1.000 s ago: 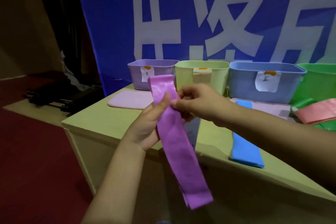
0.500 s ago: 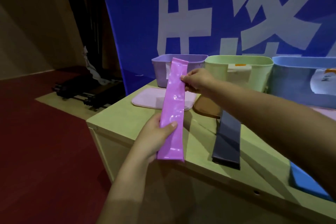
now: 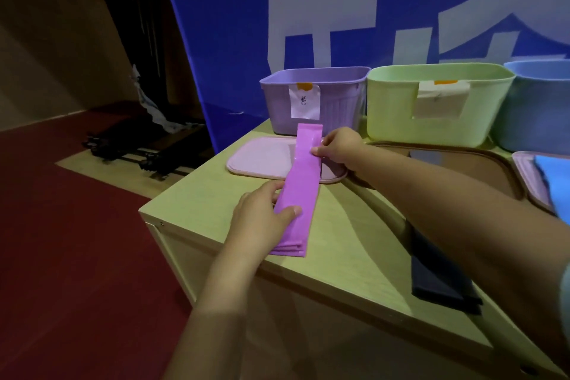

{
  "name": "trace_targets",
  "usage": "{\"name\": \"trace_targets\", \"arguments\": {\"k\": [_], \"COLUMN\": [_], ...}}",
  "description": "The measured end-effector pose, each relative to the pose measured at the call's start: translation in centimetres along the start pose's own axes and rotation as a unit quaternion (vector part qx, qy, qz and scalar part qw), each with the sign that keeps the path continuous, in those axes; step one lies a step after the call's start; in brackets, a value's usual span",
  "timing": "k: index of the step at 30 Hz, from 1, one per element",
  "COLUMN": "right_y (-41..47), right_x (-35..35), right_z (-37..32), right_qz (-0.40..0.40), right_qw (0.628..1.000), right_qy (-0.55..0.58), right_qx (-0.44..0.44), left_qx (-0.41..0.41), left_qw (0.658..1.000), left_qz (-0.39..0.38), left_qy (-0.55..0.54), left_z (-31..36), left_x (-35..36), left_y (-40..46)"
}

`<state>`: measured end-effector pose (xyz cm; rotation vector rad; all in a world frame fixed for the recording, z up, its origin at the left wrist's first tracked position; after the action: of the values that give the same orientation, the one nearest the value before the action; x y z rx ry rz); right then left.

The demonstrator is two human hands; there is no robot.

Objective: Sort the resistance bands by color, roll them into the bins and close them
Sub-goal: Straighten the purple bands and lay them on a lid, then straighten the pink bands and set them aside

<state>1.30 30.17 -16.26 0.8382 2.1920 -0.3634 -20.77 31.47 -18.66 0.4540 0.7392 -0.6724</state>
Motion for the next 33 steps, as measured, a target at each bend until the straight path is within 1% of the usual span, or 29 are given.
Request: {"name": "trace_targets", "arguments": {"k": [3,7,10,13,14,16,18,21,25,28,30,33], "right_y": [-0.2,-0.9,-2.2,-5.0,-6.2,-8.8,-11.6,-16.8,-23.4,-27.7,-30.3,-32.8], "right_x": [0.2,0.0,-0.6,-2.0,-2.7,-4.7,-7.6,-13.0,-19.3,-22.8,-25.0,-27.8], "right_z": [-0.1,-0.4,-1.0,-1.0,-0.8,0.2,1.9,5.3,10.7,14.8,17.3,21.1], "right_qz": [0.018,0.048,0.058,0.038,0.031,0.031,0.036,0.054,0.078,0.095,0.121,0.168], "right_qw": [0.995,0.989,0.991,0.994,0.993,0.991,0.991,0.992,0.988,0.985,0.98,0.973], "right_qy": [-0.094,-0.138,-0.116,-0.076,-0.072,-0.084,-0.095,-0.096,-0.13,-0.14,-0.154,-0.144], "right_qx": [0.01,0.021,-0.014,-0.069,-0.084,-0.096,-0.084,-0.057,-0.003,0.026,0.042,0.067], "left_qx": [0.001,0.011,0.02,0.054,0.072,0.091,0.082,0.063,0.071,0.075,0.083,0.094], "left_qw": [0.996,0.995,0.996,0.99,0.986,0.973,0.948,0.92,0.888,0.88,0.874,0.866], "left_qz": [0.034,0.044,0.077,0.121,0.122,0.09,0.027,-0.032,-0.11,-0.16,-0.182,-0.212], "left_qy": [0.088,0.09,0.041,-0.054,-0.088,-0.193,-0.305,-0.385,-0.44,-0.442,-0.443,-0.443], "left_z": [-0.4,0.0,0.6,2.7,3.8,6.2,8.4,11.6,17.1,20.8,22.9,25.9], "left_x": [-0.2,-0.1,-1.0,-1.9,-1.8,-0.9,1.1,4.7,9.5,12.8,14.5,16.4], "left_y": [-0.2,-0.5,-1.0,-1.9,-2.2,-3.0,-4.1,-5.8,-8.9,-11.1,-12.3,-13.6]}}
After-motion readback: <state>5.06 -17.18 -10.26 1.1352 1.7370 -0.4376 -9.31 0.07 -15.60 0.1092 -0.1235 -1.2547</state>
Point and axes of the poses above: each hand's wrist, its own y-axis towards the middle knuckle, its own x-axis out of the palm, z = x × y, the point moved 4 cm from there along y, towards the middle knuckle, and after that the axes turned 6 degrees about -z, right-handed, at the moved point
